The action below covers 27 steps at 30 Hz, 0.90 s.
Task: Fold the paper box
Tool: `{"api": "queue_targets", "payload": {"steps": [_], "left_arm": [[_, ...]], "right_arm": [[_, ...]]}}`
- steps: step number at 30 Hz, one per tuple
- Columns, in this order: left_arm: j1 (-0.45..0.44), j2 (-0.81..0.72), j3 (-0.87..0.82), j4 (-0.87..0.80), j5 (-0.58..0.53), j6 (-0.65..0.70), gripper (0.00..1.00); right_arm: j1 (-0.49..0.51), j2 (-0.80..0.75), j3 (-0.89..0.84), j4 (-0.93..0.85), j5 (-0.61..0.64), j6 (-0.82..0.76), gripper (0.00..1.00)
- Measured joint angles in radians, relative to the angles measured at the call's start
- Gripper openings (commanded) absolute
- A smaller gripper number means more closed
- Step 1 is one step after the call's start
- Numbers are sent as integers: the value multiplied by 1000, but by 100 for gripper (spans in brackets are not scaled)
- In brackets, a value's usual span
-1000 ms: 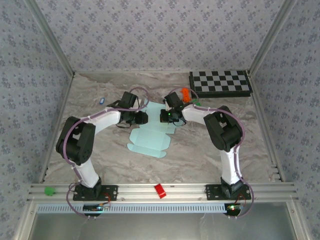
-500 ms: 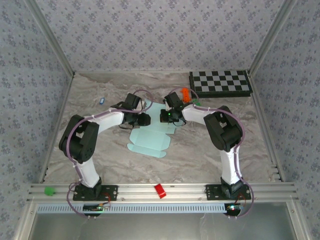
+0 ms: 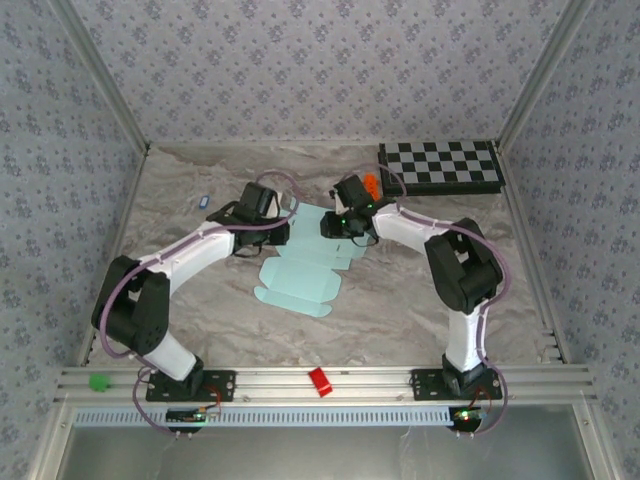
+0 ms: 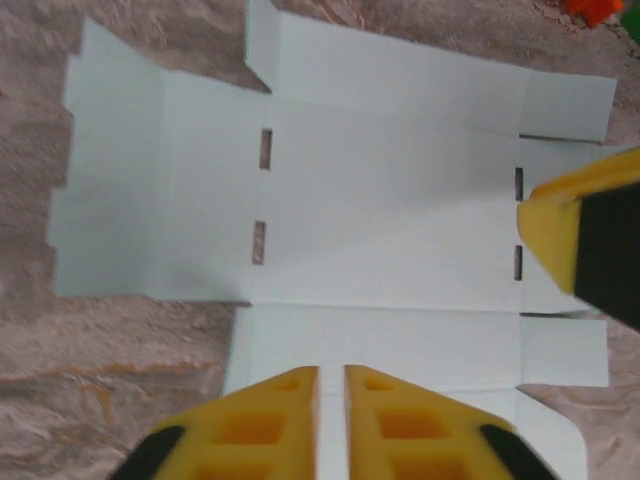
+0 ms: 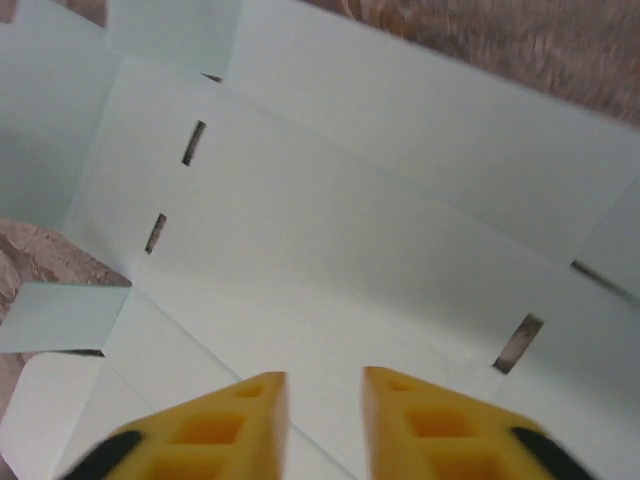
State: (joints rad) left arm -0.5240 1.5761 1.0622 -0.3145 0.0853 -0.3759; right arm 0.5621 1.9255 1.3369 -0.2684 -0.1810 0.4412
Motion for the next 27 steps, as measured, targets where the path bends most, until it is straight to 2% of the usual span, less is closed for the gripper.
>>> {"api": "queue_targets", "payload": {"steps": [2, 8, 15, 27], "left_arm": [[-14, 4, -7, -5, 3, -2, 0], [-47, 56, -8, 1, 11, -11, 0], [-68, 172, -8, 13, 28, -37, 0], [-88, 236, -7, 39, 33, -53, 0]], "right_arm": [[-13, -1, 31, -24, 1, -26, 38], [-67, 21, 152, -97, 0, -128, 42], [-111, 121, 309, -162, -3, -260, 50], [-127, 294, 458, -261, -66, -399, 54]]}}
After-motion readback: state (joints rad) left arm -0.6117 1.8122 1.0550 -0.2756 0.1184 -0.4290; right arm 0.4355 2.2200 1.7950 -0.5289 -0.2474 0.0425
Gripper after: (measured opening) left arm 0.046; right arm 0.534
